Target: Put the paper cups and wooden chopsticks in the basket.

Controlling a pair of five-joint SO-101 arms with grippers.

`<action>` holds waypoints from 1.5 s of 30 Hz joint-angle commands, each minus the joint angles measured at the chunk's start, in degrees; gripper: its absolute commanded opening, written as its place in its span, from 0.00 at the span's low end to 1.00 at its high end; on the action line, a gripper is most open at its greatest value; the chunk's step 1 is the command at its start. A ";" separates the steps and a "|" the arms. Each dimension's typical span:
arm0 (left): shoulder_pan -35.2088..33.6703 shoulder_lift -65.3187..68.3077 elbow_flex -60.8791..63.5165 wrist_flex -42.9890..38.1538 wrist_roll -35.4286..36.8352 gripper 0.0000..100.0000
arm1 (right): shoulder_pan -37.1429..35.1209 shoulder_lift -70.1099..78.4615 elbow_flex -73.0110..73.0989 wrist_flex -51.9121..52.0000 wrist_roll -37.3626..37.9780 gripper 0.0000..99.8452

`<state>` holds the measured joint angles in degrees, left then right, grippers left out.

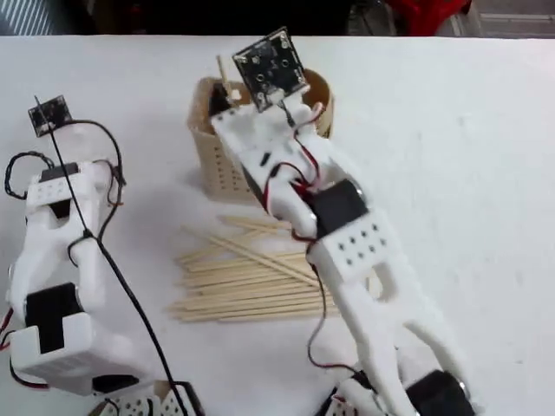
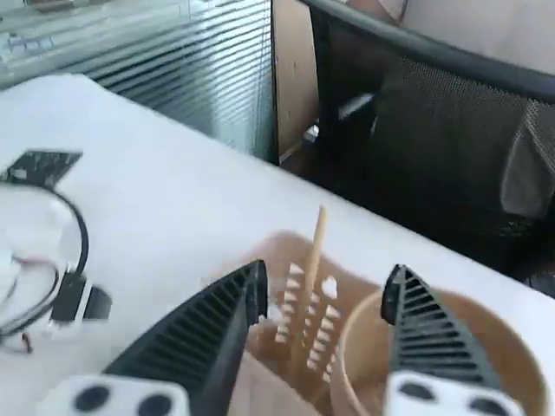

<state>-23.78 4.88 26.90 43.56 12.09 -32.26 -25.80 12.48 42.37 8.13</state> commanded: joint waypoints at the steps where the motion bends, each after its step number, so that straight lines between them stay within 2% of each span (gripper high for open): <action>1: 0.13 -0.31 -0.53 -0.97 0.35 0.13 | -2.95 -7.08 0.18 18.42 13.71 0.22; 3: 0.13 -0.31 -0.53 -0.97 0.35 0.13 | -5.85 -6.90 1.85 24.75 20.57 0.23; 7: 0.13 -0.31 -0.62 -0.97 0.35 0.13 | -8.31 -3.38 8.79 29.41 23.56 0.22; 13: 0.13 -0.31 -0.62 -0.97 0.35 0.13 | -8.48 6.81 22.42 17.01 27.08 0.23; 19: 0.13 -0.31 -0.53 -0.97 0.35 0.13 | -5.85 18.68 24.62 5.32 27.69 0.22; 30: 0.13 -0.31 -0.62 -0.97 0.35 0.13 | -4.18 27.12 22.33 4.00 30.33 0.22; 37: 0.13 -0.31 -0.62 -0.97 0.35 0.13 | -4.18 27.21 22.24 4.00 30.33 0.05; 45: 0.13 -0.31 -0.62 -0.97 0.35 0.13 | -3.74 20.18 22.42 7.34 29.80 0.02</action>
<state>-23.78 4.88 26.90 43.56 12.09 -36.84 -0.13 35.96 47.56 37.67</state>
